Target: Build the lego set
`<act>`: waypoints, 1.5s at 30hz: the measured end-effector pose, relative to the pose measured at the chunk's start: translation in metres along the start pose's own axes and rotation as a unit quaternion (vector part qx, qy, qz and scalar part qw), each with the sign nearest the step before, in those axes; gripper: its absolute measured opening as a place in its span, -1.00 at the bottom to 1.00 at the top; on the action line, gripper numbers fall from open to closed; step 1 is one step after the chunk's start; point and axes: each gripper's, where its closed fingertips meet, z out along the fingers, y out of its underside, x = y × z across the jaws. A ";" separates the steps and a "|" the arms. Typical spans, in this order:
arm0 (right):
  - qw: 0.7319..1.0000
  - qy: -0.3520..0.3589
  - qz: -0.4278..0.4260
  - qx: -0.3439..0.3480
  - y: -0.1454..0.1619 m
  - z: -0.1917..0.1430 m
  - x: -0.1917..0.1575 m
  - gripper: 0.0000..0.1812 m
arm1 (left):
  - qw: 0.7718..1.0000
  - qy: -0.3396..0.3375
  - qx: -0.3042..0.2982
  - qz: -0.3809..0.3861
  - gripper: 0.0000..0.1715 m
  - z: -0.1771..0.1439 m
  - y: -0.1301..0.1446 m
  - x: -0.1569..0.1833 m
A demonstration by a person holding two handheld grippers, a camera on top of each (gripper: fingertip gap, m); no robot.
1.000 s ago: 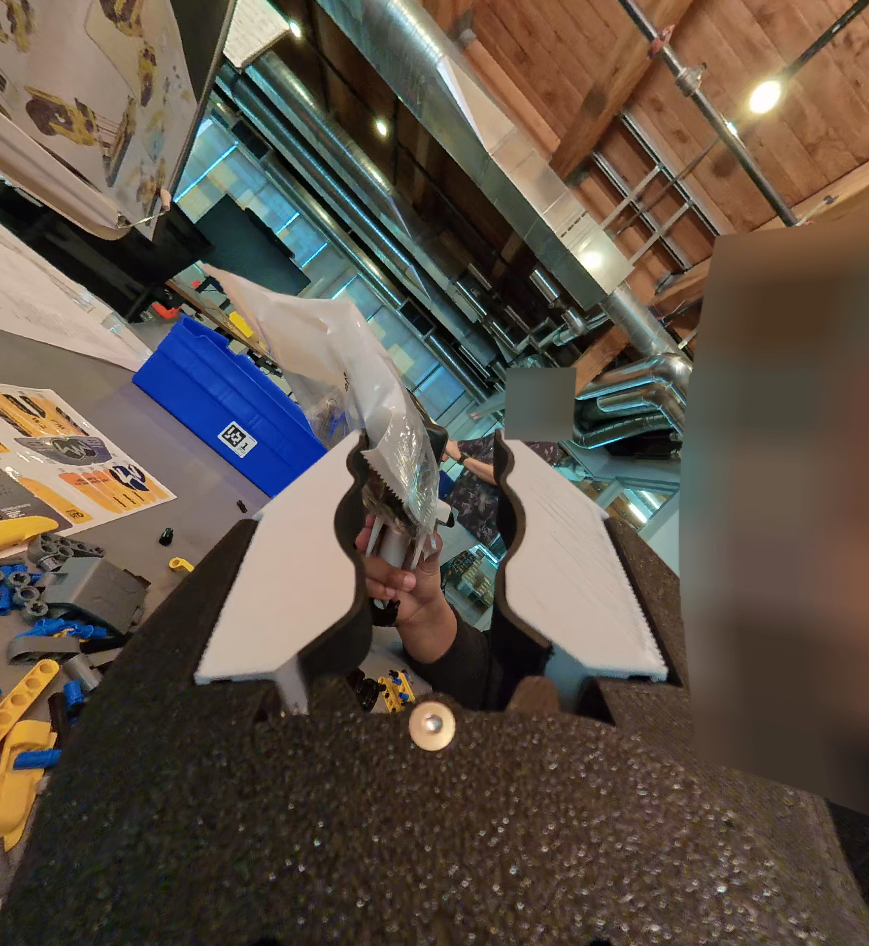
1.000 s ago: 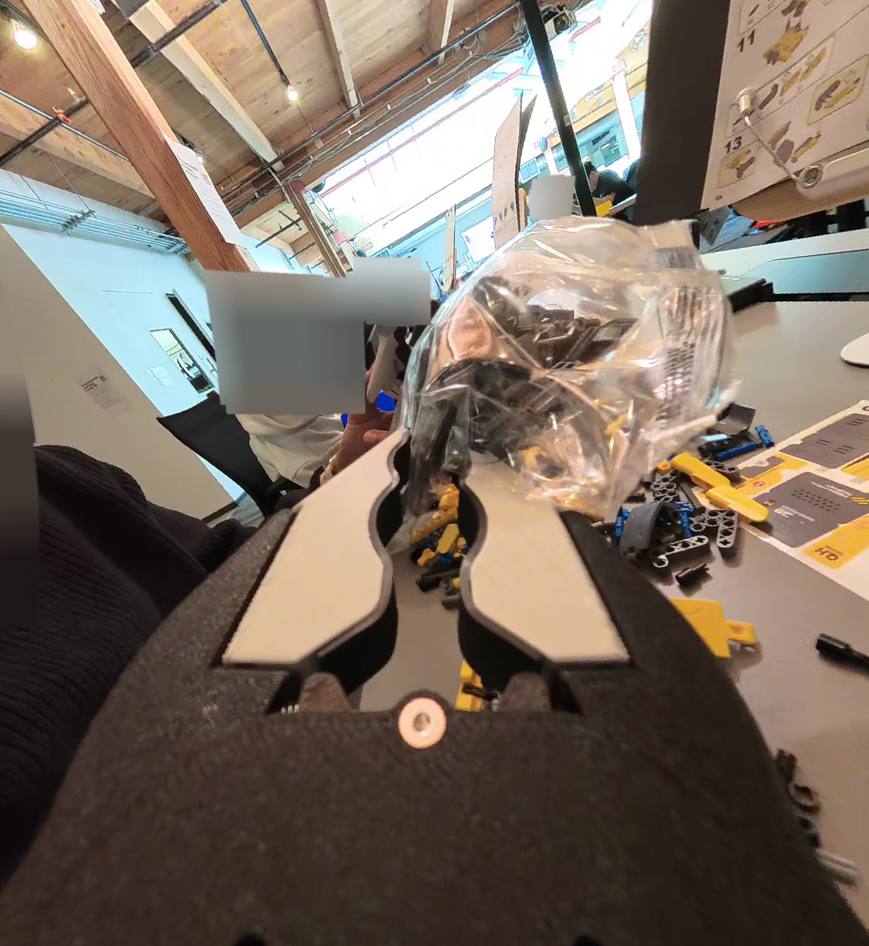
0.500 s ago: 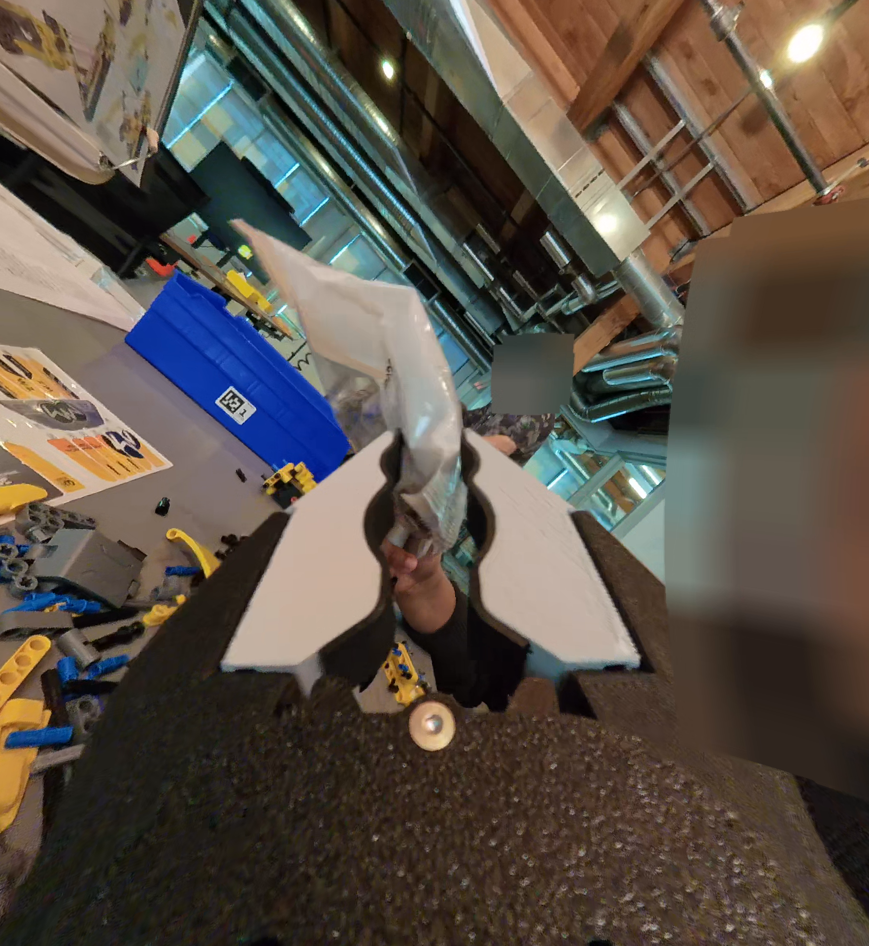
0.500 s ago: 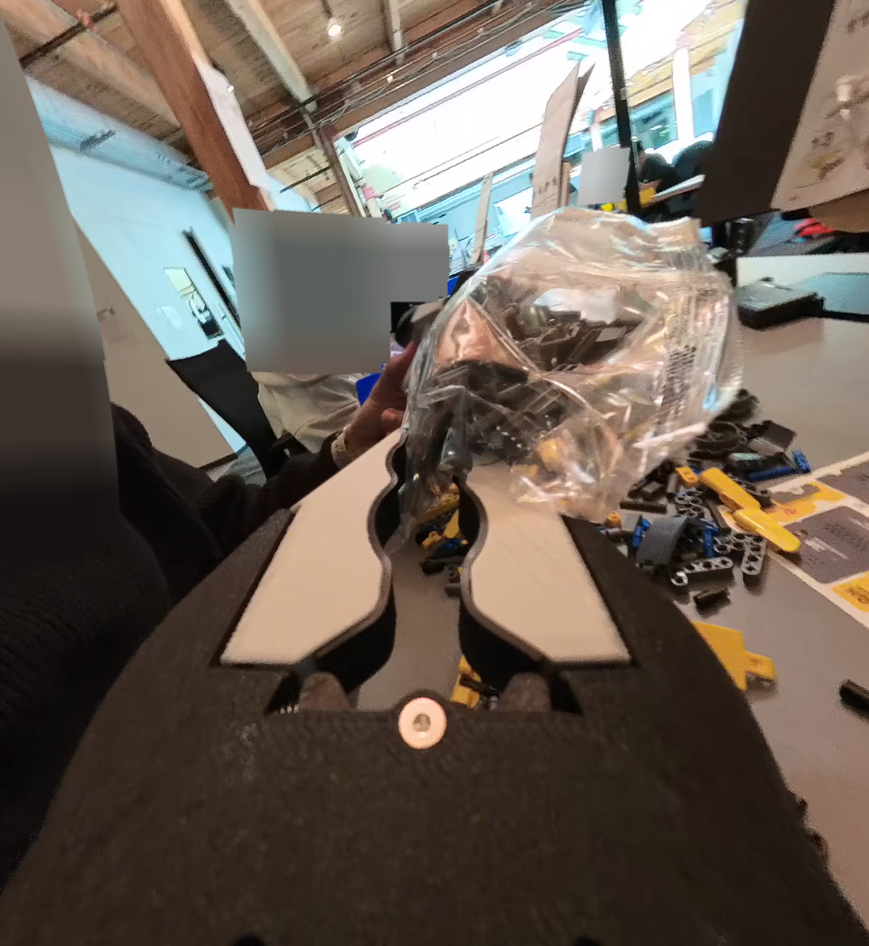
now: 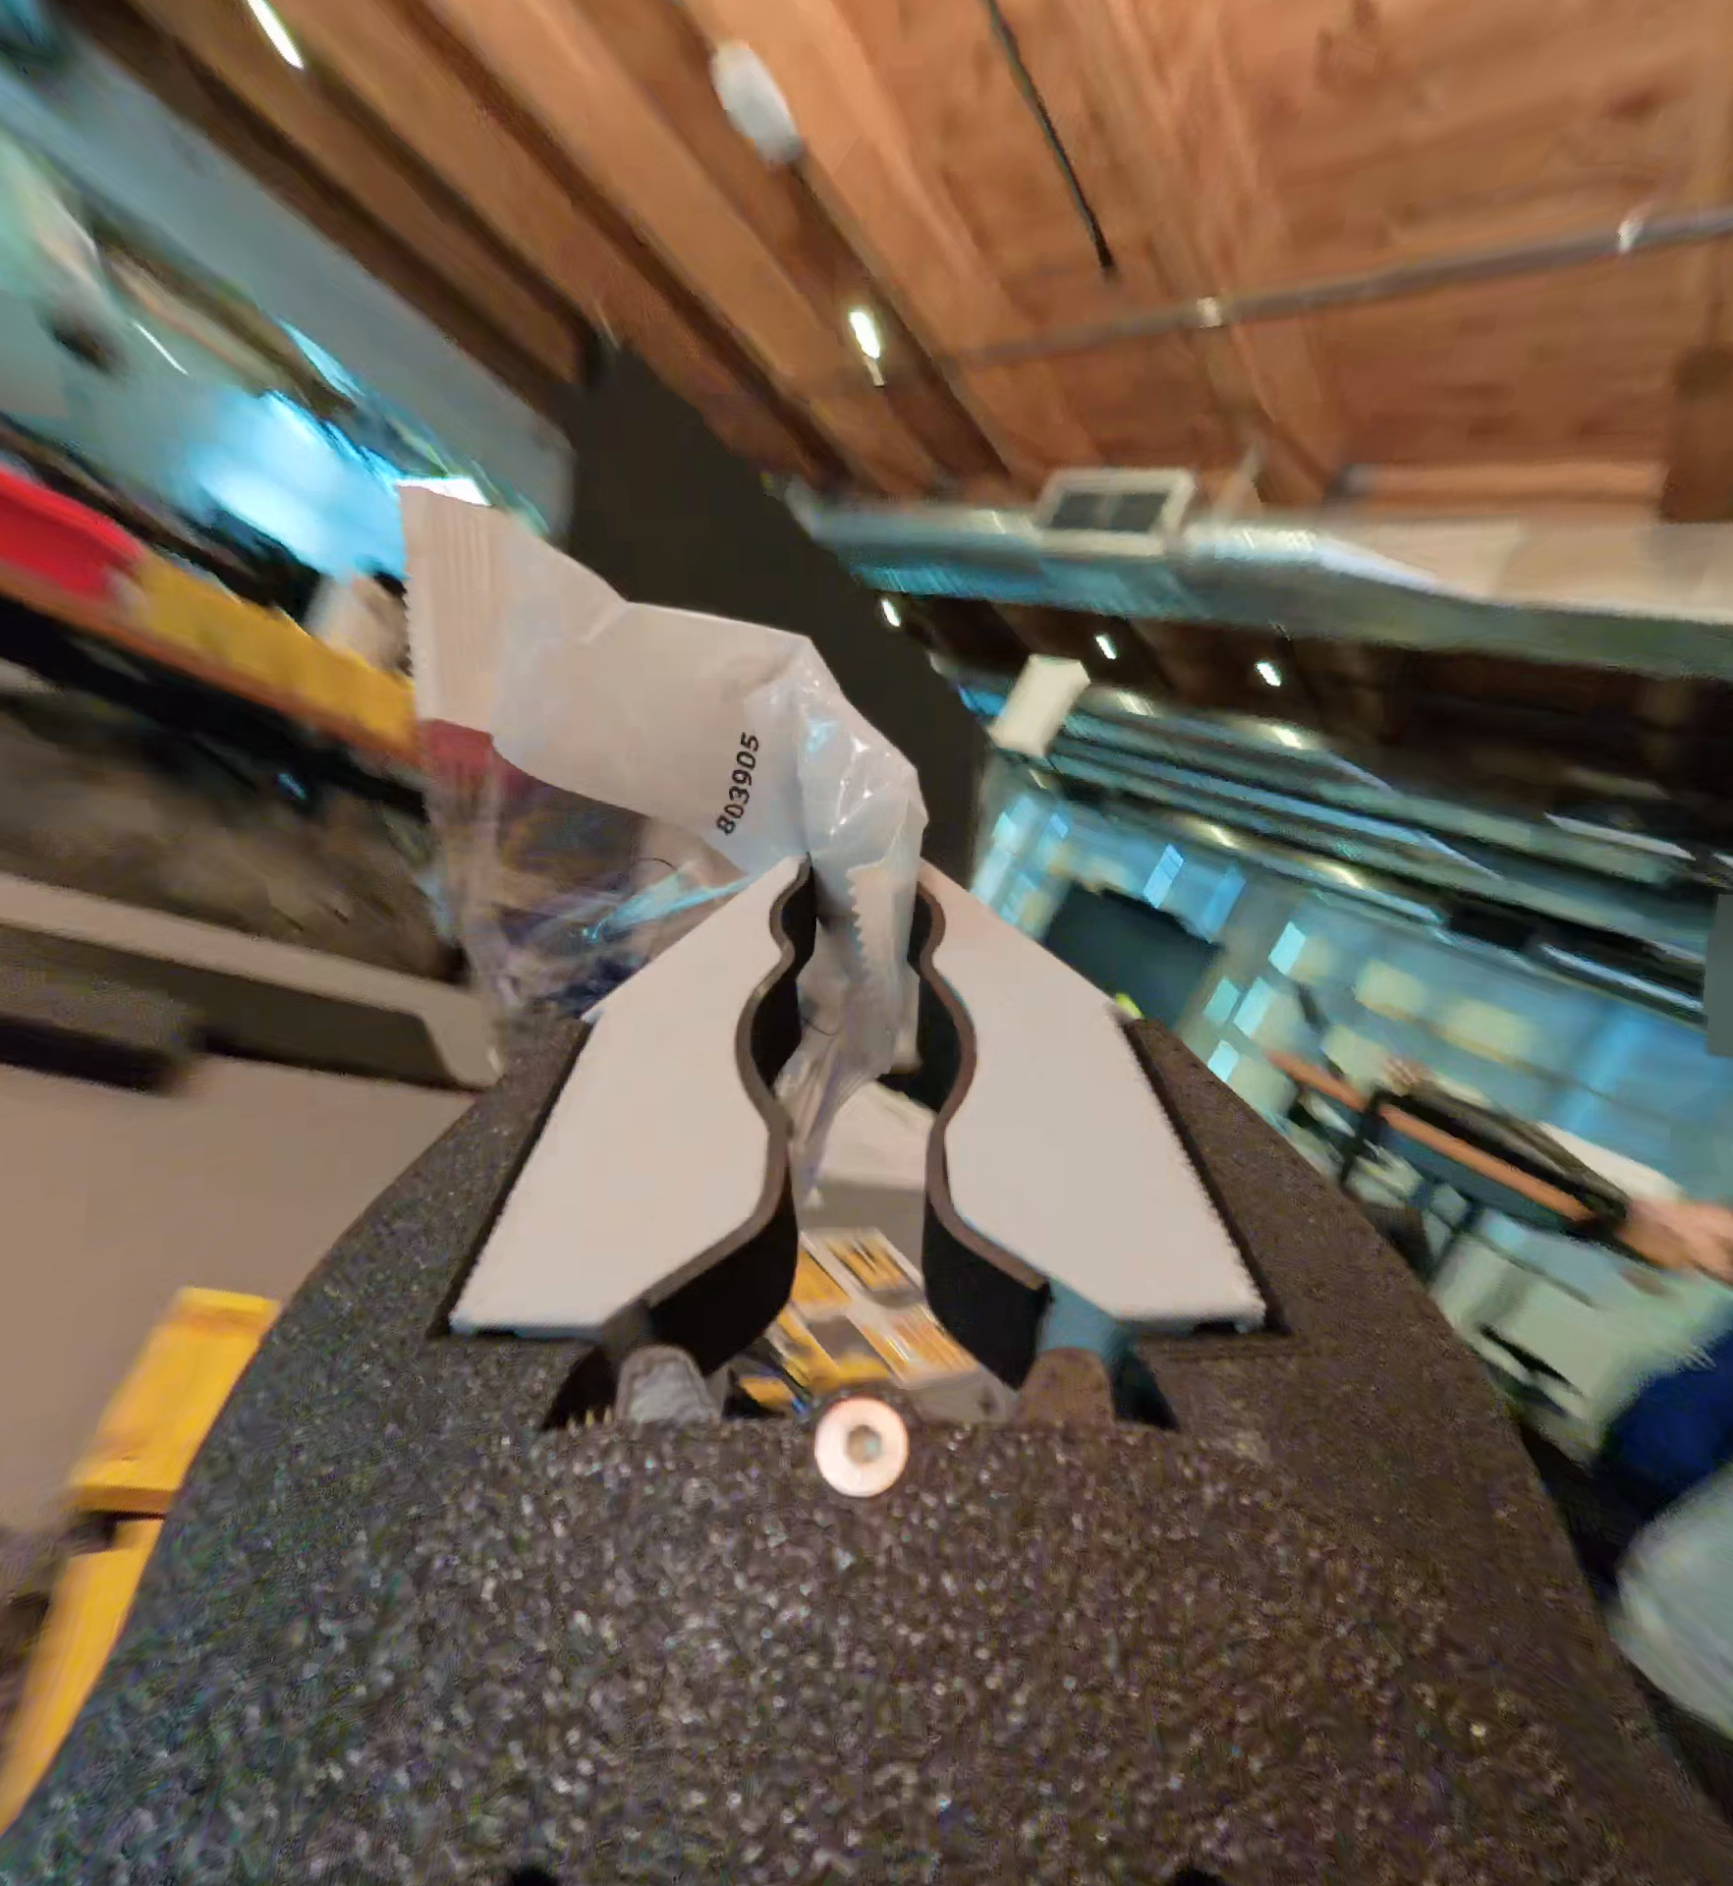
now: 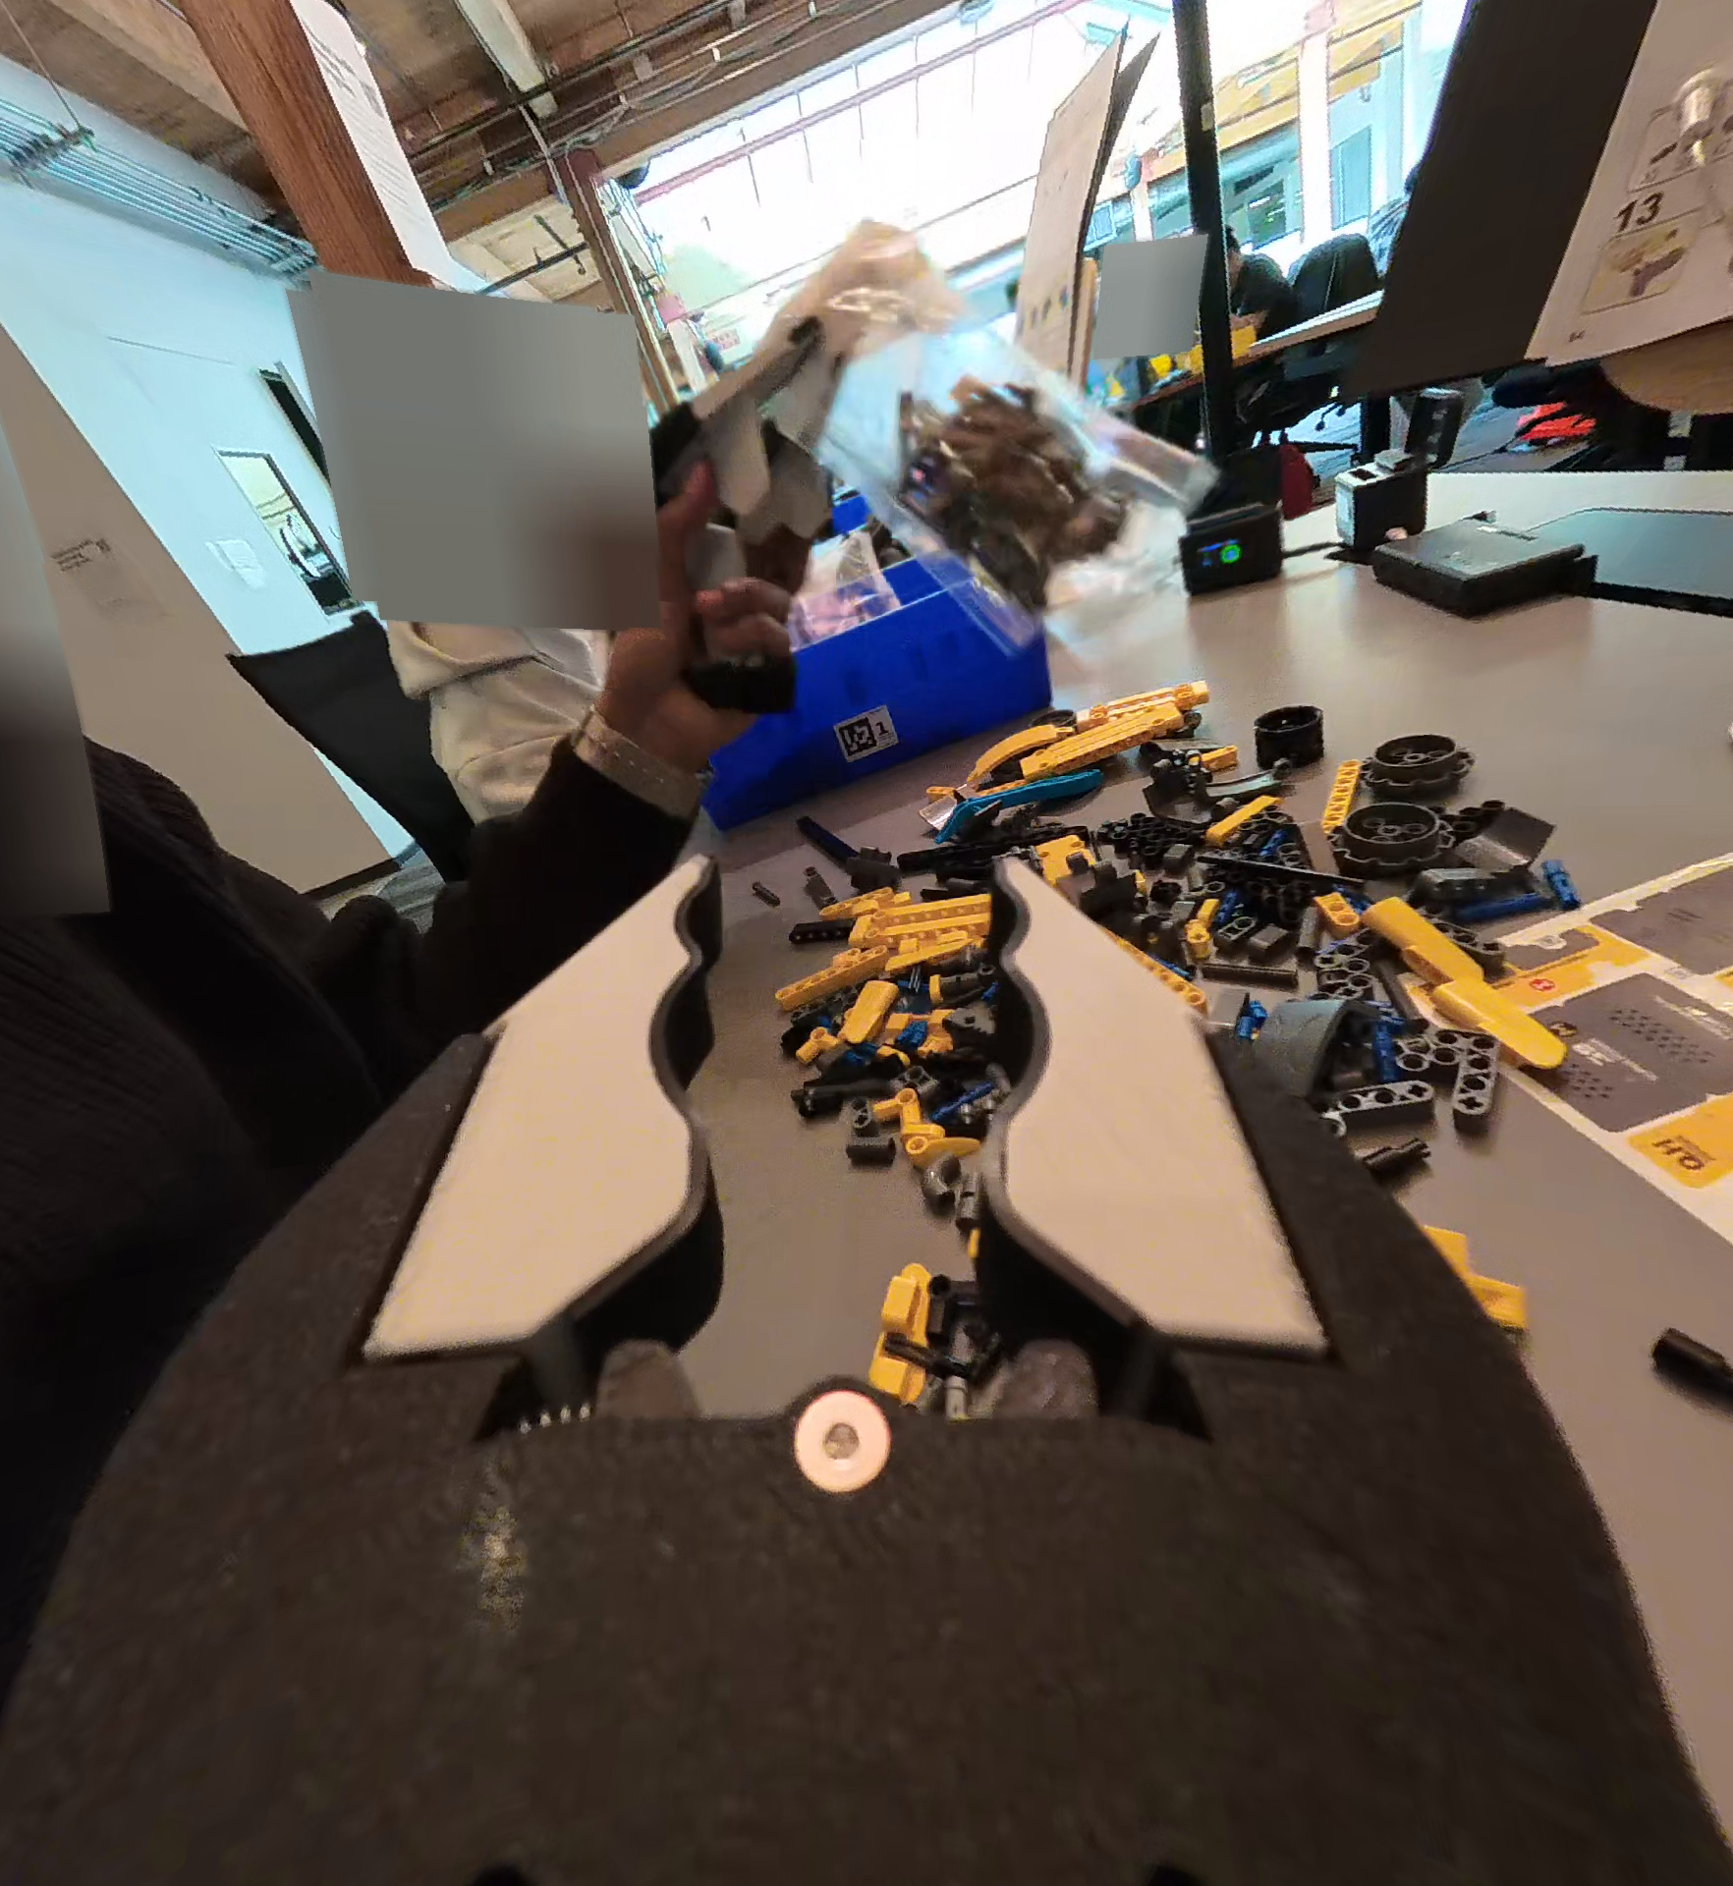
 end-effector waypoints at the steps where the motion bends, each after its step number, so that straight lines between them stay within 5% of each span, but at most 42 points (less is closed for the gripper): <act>1: 1.000 0.003 -0.001 0.002 -0.001 -0.001 0.001 -0.43 | 0.999 -0.022 0.039 0.017 -0.82 -0.018 -0.029 -0.007; 5: 1.000 0.009 0.006 0.017 -0.006 -0.004 0.006 -0.44 | 0.982 -0.142 0.107 0.058 -0.83 -0.088 -0.108 -0.044; 13: 0.998 0.046 -0.047 0.022 -0.009 -0.010 0.017 -0.50 | 0.948 -0.314 0.058 0.008 -0.78 -0.161 -0.120 -0.123; 15: 0.993 0.083 -0.080 0.014 -0.009 -0.013 0.026 -0.53 | 0.917 -0.390 0.062 0.051 -0.48 -0.183 -0.130 -0.136; 19: 0.987 0.131 -0.087 0.027 -0.014 -0.021 0.038 -0.52 | 0.872 -0.449 0.119 0.153 -0.29 -0.208 -0.166 -0.114; 22: 0.978 0.194 -0.080 0.013 -0.013 -0.028 0.060 -0.51 | 0.889 -0.406 0.089 0.192 -0.29 -0.176 -0.159 -0.081; 24: 0.963 0.261 -0.068 -0.018 -0.008 -0.033 0.087 -0.38 | 0.919 -0.345 0.034 0.189 -0.29 -0.130 -0.131 -0.060; 27: 0.933 0.354 -0.024 -0.068 -0.002 -0.035 0.127 0.05 | 0.946 -0.252 -0.090 0.181 -0.29 -0.053 -0.051 -0.036; 30: 0.887 0.439 -0.026 -0.140 0.007 -0.041 0.169 0.05 | 0.929 -0.212 -0.235 0.189 -0.27 0.012 0.062 -0.034; 33: 0.812 0.542 -0.028 -0.213 0.016 -0.069 0.217 0.06 | 0.903 -0.163 -0.364 0.160 -0.27 0.067 0.182 -0.024; 35: 0.792 0.574 -0.016 -0.205 0.016 -0.084 0.231 0.01 | 0.882 -0.128 -0.430 0.146 -0.27 0.096 0.245 -0.007; 40: 0.784 0.599 0.008 -0.162 0.010 -0.108 0.238 -0.08 | 0.821 -0.163 -0.492 0.241 -0.26 0.150 0.313 -0.012; 45: 0.794 0.575 0.044 -0.193 0.039 -0.102 0.249 -0.08 | 0.756 -0.212 -0.540 0.304 -0.26 0.162 0.356 -0.037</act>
